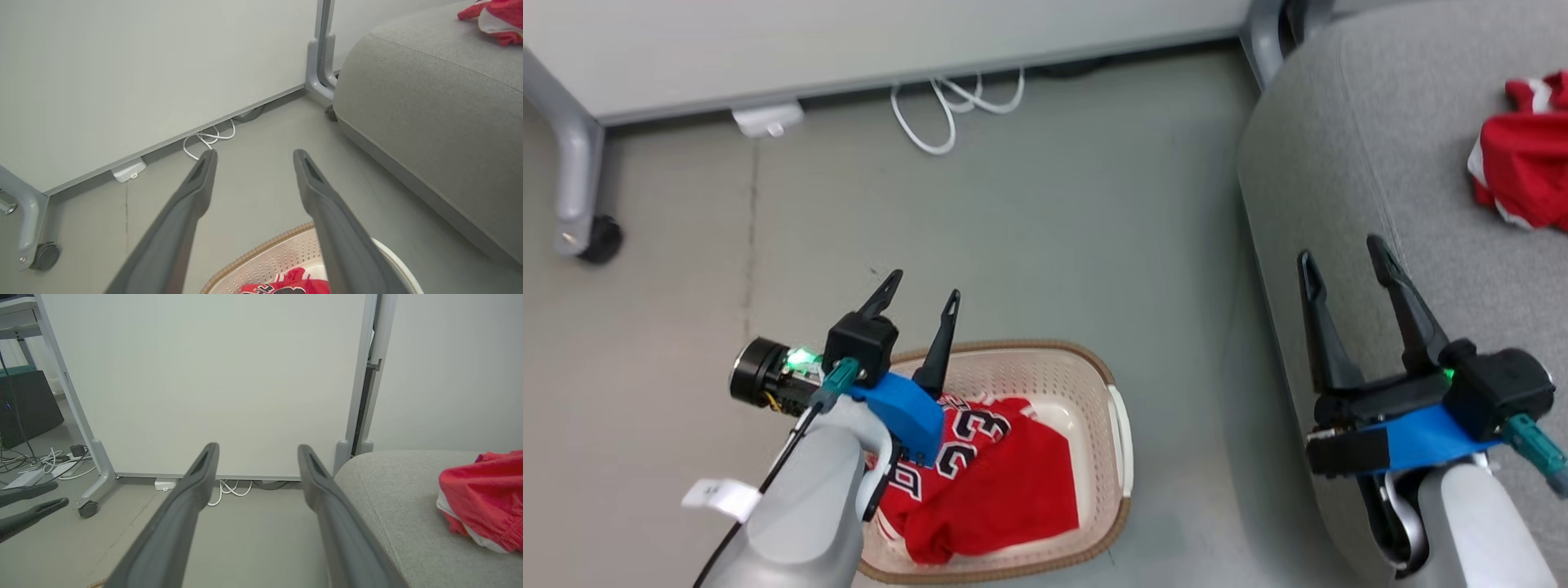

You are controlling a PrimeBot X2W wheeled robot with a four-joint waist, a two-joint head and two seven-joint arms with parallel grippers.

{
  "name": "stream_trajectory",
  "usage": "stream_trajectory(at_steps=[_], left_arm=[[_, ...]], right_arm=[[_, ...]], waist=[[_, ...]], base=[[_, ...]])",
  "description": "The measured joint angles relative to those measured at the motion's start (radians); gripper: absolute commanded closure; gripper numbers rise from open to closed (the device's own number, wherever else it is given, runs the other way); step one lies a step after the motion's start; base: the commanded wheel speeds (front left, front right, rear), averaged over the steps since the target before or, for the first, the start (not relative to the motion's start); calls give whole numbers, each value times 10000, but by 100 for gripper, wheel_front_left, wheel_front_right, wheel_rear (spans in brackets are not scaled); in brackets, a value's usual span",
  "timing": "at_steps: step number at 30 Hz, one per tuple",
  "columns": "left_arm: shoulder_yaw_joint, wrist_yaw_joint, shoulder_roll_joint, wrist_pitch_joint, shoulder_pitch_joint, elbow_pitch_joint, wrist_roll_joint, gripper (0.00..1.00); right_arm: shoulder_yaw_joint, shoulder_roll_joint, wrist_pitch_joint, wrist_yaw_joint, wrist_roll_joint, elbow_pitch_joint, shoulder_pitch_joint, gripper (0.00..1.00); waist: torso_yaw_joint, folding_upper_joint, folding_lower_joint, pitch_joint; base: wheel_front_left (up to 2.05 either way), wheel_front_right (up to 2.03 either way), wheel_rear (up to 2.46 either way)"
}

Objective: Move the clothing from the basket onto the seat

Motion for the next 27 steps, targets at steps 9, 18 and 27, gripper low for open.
stream_trajectory(at_steps=[9, 18, 27], left_arm=[[-2190, 0, 178, 527, -1746, 2993, -585, 0], [-3614, 0, 178, 1755, -3111, 4577, -1028, 0], [-5047, 0, 408, 2658, -3955, 4966, -1041, 0]], right_arm=[[205, -144, 0, 0, 73, -359, -836, 0], [384, -274, 2, 0, 75, -769, -1790, 0], [347, -247, 0, 0, 136, -1191, -2355, 0]], waist=[[-538, 0, 0, 1619], [-874, 0, 0, 3323], [-1092, -1, 0, 4894]], base=[[0, 0, 0], [0, 0, 0], [0, 0, 0]])
